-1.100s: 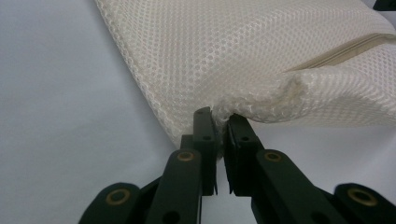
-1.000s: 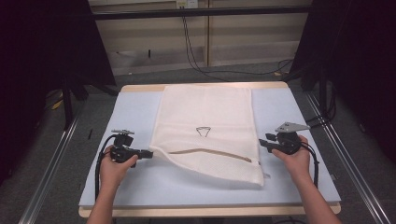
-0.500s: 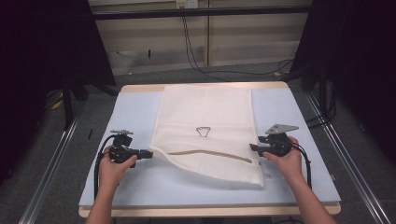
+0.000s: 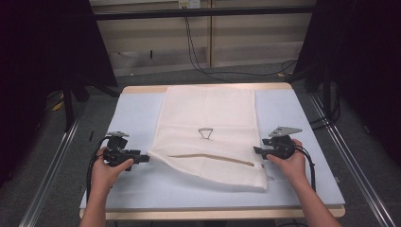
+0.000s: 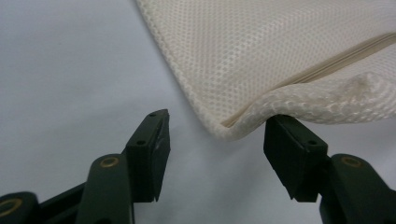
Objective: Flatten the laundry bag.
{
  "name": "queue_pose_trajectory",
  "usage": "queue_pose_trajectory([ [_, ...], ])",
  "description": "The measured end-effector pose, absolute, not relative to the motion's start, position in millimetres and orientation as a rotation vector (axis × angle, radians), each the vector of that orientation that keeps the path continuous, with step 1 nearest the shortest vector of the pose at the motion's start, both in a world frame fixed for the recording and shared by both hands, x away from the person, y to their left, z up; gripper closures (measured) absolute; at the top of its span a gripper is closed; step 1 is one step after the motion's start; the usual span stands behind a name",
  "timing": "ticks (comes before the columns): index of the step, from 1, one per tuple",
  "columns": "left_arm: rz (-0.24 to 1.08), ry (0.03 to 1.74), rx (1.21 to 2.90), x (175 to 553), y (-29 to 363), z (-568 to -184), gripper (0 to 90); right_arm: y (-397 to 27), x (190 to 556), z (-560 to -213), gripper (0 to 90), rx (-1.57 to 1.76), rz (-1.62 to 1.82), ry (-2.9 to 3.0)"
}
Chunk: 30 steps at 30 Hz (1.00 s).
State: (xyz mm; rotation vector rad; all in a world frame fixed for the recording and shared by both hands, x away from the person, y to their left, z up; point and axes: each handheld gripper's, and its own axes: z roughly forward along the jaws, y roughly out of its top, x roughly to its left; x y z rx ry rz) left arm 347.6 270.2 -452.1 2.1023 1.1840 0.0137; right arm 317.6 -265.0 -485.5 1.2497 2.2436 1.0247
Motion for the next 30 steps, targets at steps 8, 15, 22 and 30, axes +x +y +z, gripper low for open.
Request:
queue_pose_trajectory([
  [8,0.024,1.188,2.105,347.1,281.5,-449.9,31.5,-264.7,318.0,-486.7,47.1,1.253,1.019,2.245],
  [15,0.052,1.21,2.058,344.4,291.7,-445.6,30.4,-263.1,317.2,-486.9,48.0,1.254,1.003,2.237],
  [22,0.032,1.229,2.018,352.0,273.9,-453.1,33.3,-263.2,315.7,-484.5,47.9,1.258,1.025,2.224],
  [30,0.083,1.249,2.019,363.9,254.1,-470.2,41.6,-257.9,313.1,-483.1,49.2,1.265,1.081,2.225],
])
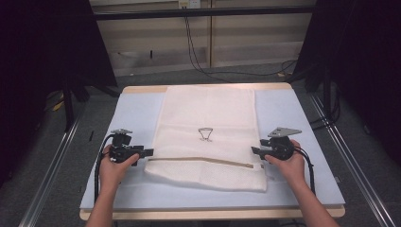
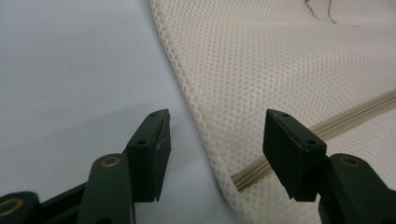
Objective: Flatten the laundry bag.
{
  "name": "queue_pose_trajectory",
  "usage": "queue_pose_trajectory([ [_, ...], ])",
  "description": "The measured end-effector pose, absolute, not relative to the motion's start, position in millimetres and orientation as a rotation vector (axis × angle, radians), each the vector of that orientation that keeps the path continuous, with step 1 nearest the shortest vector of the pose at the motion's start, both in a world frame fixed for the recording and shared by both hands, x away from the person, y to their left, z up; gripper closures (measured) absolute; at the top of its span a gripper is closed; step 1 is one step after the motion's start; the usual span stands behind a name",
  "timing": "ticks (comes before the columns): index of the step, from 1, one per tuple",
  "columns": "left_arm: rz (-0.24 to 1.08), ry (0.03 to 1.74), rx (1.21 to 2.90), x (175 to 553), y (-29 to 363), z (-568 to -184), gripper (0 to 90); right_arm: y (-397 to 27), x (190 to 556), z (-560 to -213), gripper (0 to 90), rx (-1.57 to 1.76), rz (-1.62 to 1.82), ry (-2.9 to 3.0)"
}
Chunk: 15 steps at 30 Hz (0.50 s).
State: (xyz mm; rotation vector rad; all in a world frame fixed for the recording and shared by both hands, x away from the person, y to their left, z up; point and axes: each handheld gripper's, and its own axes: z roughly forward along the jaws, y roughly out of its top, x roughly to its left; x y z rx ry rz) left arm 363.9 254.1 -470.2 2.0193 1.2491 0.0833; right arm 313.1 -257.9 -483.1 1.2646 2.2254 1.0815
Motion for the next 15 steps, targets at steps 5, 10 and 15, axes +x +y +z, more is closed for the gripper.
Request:
queue_pose_trajectory([
  [5,0.111,1.267,2.033,366.8,246.8,-472.7,44.6,-258.1,311.9,-485.1,54.9,1.264,1.05,2.248],
  [10,0.065,1.265,2.051,365.4,240.5,-472.4,59.6,-254.3,310.7,-487.4,54.8,1.281,1.031,2.244],
  [15,0.079,1.314,2.027,363.6,239.8,-473.2,73.4,-254.1,309.8,-487.5,60.6,1.302,1.036,2.242],
])
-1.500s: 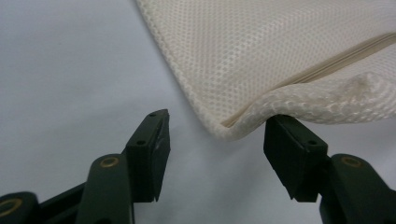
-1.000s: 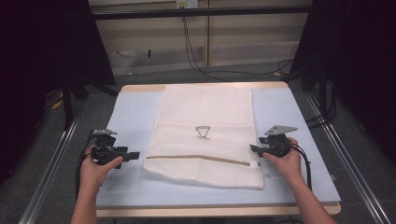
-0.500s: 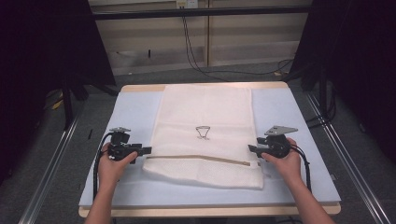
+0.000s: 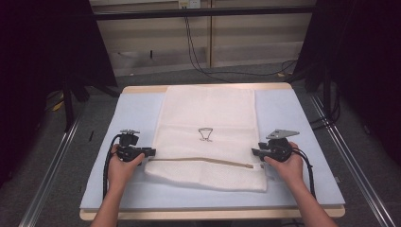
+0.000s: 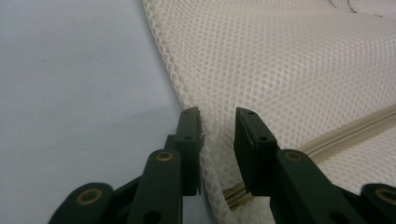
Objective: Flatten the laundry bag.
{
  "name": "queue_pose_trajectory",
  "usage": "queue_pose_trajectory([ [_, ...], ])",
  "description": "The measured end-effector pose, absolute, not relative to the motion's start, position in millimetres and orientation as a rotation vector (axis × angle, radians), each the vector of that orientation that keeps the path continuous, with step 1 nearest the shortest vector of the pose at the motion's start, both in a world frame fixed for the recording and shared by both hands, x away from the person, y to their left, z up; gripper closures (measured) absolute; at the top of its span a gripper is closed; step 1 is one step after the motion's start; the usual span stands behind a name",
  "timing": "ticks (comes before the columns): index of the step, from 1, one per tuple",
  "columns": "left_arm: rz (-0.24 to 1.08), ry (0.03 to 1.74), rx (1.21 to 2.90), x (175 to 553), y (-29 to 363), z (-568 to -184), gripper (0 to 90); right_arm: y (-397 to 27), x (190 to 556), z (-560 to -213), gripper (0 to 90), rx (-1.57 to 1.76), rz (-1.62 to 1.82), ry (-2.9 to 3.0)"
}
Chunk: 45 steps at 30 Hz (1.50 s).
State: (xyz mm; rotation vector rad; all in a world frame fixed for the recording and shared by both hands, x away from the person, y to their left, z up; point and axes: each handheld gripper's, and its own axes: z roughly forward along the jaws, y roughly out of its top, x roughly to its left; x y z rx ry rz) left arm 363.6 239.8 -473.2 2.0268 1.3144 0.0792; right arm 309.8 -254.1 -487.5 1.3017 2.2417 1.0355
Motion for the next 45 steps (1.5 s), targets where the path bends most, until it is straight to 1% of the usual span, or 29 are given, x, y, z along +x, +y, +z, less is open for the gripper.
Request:
queue_pose_trajectory([
  [1,0.073,1.334,1.995,362.6,238.7,-474.2,74.5,-253.9,309.6,-486.9,62.7,1.32,1.041,2.242],
  [2,0.073,1.334,1.995,362.6,238.7,-474.2,77.4,-253.9,309.6,-486.9,62.7,1.32,1.041,2.242],
  [4,0.061,1.324,2.021,362.1,237.8,-474.4,82.4,-253.5,309.4,-486.3,72.1,1.329,1.04,2.241],
  [5,0.057,1.321,2.029,362.1,237.7,-474.0,83.3,-253.7,309.4,-486.1,73.3,1.341,1.041,2.237],
  [6,0.057,1.321,2.029,362.1,237.7,-474.0,83.9,-253.7,309.4,-486.1,73.3,1.341,1.041,2.237],
  [7,0.048,1.324,2.035,361.0,236.1,-473.2,84.4,-254.8,310.3,-486.0,76.4,1.357,1.053,2.237],
  [8,0.048,1.324,2.035,361.0,236.1,-473.2,84.7,-254.8,310.3,-486.0,76.4,1.357,1.053,2.237],
  [9,0.047,1.319,2.04,360.6,236.0,-472.9,85.0,-255.8,310.8,-485.9,80.5,1.366,1.058,2.238],
  [10,0.041,1.319,2.042,360.0,236.0,-472.5,85.0,-255.8,310.8,-485.9,80.5,1.366,1.058,2.238],
  [11,0.024,1.311,2.043,358.5,237.9,-471.8,85.4,-257.5,312.1,-485.6,83.9,1.374,1.066,2.24],
  [15,0.008,1.304,2.03,354.7,242.7,-470.7,86.4,-259.4,312.8,-484.0,87.0,1.409,1.073,2.233],
  [19,-0.021,1.293,2.02,349.9,245.3,-468.5,87.3,-261.9,311.1,-480.1,87.6,1.424,1.083,2.23],
  [25,-0.029,1.303,1.992,341.0,250.3,-465.5,87.1,-263.2,306.2,-477.3,87.5,1.431,1.112,2.248],
  [34,-0.041,1.29,2.045,330.1,248.5,-465.9,87.0,-262.7,297.4,-474.8,87.5,1.382,1.094,2.269],
  [41,-0.062,1.288,2.03,321.6,249.7,-464.6,86.9,-267.3,292.3,-474.6,87.4,1.389,1.123,2.258],
  [45,-0.048,1.298,2.033,321.4,249.1,-465.2,86.9,-267.2,292.4,-474.7,87.5,1.388,1.134,2.257],
])
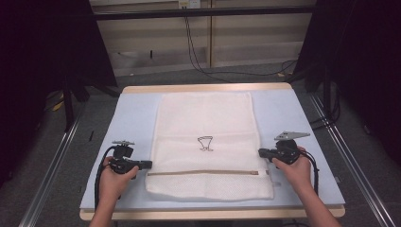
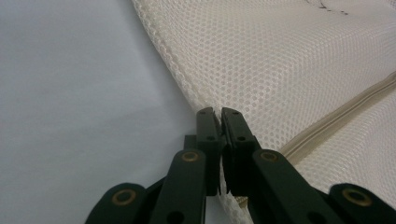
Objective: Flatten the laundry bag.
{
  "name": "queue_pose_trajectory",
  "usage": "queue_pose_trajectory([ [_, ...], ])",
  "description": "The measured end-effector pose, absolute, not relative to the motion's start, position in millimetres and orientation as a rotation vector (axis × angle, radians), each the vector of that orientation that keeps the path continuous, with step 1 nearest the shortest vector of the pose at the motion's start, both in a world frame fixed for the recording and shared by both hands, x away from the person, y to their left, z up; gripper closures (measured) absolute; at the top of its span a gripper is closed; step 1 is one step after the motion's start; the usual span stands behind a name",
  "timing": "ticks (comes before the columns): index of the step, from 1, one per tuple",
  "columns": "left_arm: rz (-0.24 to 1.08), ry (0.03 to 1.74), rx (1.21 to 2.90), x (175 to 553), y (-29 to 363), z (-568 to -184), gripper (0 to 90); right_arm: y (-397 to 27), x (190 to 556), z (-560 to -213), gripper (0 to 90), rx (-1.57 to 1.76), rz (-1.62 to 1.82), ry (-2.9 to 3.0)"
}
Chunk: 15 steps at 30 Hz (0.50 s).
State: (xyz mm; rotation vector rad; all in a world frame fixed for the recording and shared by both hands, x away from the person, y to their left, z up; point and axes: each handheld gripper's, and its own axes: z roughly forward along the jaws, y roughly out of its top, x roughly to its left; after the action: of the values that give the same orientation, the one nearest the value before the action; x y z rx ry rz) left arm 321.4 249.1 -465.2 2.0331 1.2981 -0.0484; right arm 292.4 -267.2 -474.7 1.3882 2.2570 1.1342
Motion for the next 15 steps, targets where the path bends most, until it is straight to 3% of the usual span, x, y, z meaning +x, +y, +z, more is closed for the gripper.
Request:
queue_pose_trajectory([
  [15,-0.083,1.346,2.025,318.8,266.0,-461.5,87.3,-249.4,297.7,-478.0,87.5,1.337,1.109,2.303],
])
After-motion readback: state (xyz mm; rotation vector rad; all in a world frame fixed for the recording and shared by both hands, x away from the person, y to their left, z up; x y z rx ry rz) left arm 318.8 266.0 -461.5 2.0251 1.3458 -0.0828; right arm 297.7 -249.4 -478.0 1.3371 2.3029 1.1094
